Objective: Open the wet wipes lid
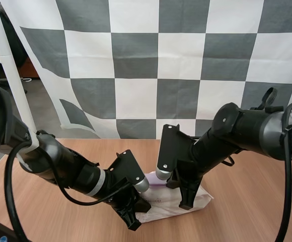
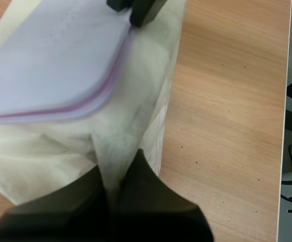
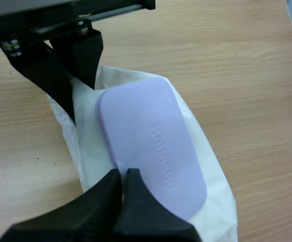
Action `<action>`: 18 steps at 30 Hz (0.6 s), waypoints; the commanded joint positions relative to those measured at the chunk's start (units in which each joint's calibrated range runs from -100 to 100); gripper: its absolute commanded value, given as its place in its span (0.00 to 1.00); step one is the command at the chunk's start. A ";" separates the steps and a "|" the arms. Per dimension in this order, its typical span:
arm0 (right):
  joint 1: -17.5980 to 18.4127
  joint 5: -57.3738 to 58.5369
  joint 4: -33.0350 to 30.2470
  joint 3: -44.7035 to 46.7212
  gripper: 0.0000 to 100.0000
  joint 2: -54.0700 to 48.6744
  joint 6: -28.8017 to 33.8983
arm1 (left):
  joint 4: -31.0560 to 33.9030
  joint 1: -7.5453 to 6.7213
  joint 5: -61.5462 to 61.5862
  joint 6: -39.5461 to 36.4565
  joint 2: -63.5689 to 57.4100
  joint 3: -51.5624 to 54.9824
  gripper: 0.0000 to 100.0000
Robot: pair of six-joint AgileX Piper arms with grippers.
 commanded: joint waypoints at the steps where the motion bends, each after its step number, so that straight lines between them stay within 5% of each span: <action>1: 0.01 -0.66 0.17 -0.39 0.00 0.03 0.00 | 0.22 0.04 0.24 0.83 0.03 -0.02 0.00; 18: 0.01 -17.61 6.76 -1.90 0.00 3.99 -7.03 | 1.31 0.04 1.34 0.83 0.03 -0.02 0.00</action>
